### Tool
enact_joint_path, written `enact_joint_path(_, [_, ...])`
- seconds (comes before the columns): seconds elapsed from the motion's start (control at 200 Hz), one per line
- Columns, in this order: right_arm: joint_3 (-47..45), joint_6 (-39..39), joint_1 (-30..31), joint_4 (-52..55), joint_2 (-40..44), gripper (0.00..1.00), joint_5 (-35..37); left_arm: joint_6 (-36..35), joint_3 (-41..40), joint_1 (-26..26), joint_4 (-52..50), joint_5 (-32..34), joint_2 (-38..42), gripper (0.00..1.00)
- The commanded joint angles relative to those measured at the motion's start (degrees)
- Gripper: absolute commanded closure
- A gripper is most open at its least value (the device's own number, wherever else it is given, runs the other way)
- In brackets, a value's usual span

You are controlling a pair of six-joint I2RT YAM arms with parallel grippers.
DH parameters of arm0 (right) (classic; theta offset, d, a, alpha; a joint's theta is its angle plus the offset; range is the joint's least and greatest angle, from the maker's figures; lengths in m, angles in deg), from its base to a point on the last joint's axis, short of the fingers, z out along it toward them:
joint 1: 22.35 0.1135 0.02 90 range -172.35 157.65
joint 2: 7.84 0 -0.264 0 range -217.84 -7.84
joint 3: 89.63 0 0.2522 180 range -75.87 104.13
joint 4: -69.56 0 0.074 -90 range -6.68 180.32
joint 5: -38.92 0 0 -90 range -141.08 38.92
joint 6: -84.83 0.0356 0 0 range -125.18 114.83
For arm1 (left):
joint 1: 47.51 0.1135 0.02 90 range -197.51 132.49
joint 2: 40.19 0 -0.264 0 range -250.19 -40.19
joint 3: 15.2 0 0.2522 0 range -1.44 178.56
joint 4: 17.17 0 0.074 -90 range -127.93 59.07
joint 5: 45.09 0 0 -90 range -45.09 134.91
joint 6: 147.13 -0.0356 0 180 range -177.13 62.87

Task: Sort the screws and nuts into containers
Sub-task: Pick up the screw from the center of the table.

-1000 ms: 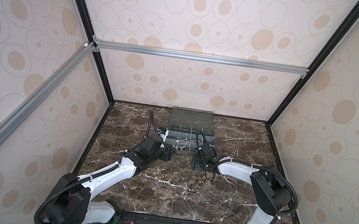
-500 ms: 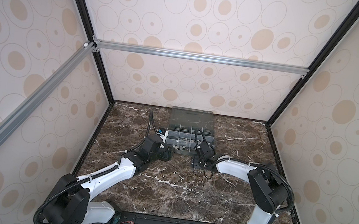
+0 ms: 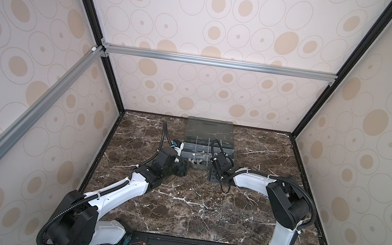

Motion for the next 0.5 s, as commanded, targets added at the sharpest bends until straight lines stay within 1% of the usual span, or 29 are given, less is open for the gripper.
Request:
enact_joint_path(0.0, [-1.85, 1.0, 0.11, 1.87, -2.11, 0.37, -2.32, 0.54, 0.13, 0.42, 0.76, -0.23, 0.77, 0.33])
enact_joint_path(0.095, [-2.35, 0.98, 0.12, 1.87, -1.53, 0.43, -2.46, 0.63, 0.17, 0.46, 0.89, -0.18, 0.79, 0.33])
enact_joint_path(0.22, [-2.72, 1.1, 0.2, 1.85, -0.55, 0.46, -2.83, 0.56, 0.27, 0.42, 0.83, -0.27, 0.82, 0.33])
enact_joint_path(0.495, [-3.08, 1.31, 1.36, 2.61, 2.4, 0.5, -3.72, 0.02, 1.02, 0.42, 0.24, 0.12, 0.8, 0.33])
